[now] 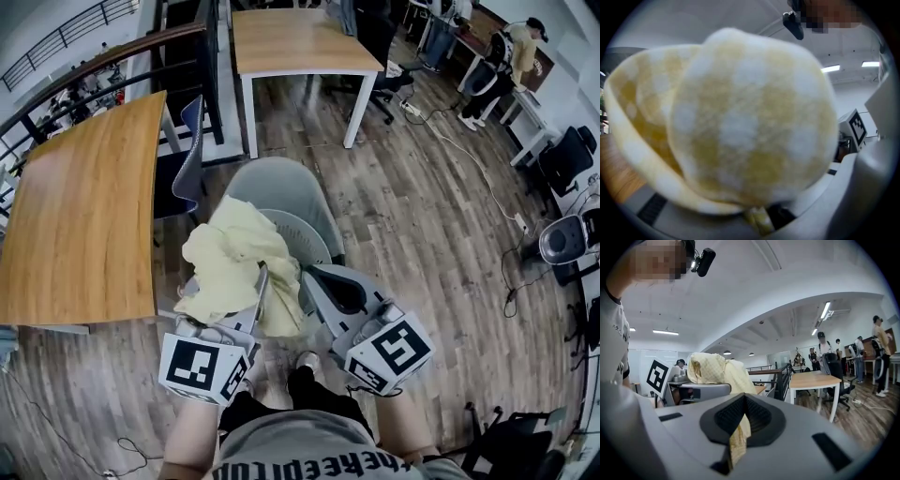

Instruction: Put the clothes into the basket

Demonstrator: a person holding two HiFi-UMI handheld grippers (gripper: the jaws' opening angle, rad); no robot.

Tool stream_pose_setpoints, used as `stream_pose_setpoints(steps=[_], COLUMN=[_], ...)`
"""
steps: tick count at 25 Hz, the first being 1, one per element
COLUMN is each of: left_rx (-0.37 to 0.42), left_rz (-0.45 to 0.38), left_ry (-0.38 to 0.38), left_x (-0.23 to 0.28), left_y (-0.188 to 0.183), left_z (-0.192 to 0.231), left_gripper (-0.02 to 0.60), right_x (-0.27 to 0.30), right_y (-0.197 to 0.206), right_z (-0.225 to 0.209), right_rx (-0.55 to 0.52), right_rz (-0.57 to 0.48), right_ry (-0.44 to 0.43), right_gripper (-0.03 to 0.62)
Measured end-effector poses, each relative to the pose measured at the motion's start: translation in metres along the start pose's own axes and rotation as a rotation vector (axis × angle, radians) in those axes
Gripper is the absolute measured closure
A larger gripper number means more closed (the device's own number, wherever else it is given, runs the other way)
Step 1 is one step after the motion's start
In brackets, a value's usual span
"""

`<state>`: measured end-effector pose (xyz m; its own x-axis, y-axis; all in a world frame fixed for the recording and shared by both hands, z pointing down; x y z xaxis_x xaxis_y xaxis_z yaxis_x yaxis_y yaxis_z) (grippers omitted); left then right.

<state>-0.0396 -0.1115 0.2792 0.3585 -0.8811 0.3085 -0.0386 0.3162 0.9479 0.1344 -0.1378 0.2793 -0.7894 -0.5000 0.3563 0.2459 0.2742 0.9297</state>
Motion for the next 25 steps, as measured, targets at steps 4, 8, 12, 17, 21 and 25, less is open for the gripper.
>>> stream_pose_setpoints(steps=[4, 8, 12, 17, 21, 25], left_rx=[-0.011, -0.022, -0.033, -0.036, -0.037, -0.041], left_rz=[-0.007, -0.009, -0.007, 0.019, 0.033, 0.048], left_ry=[-0.047, -0.092, -0.128, -0.146, -0.146, -0.142], left_x=[0.007, 0.016, 0.023, 0.032, 0.039, 0.048], left_y=[-0.001, -0.003, 0.0, 0.005, 0.009, 0.01], left_z=[-0.005, -0.011, -0.017, -0.02, -0.018, -0.01], left_gripper=[0.411, 0.411, 0.411, 0.411, 0.411, 0.411], right_x=[0.004, 0.004, 0.004, 0.01, 0.016, 0.026], right_y=[0.0, 0.0, 0.006, 0.012, 0.014, 0.016], right_z=[-0.015, -0.03, -0.043, -0.056, -0.061, -0.064], right_rx=[-0.017, -0.028, -0.023, 0.002, 0.014, 0.025], right_rz=[0.001, 0.006, 0.009, 0.015, 0.021, 0.035], right_ry=[-0.045, -0.085, -0.12, -0.137, -0.143, -0.147], right_gripper=[0.585, 0.585, 0.585, 0.585, 0.585, 0.585])
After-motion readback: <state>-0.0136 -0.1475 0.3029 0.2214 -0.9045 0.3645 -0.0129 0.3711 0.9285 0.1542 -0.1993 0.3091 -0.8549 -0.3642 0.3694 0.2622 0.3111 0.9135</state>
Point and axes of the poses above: the fingertips, and each gripper's own axes: x forward along the fingers, z to its left, y out of its underside, the point moved 8 cm from there along -x, backward along the fingers, and after that the axes turned 14 degrees about z, right-handed, at the moved point
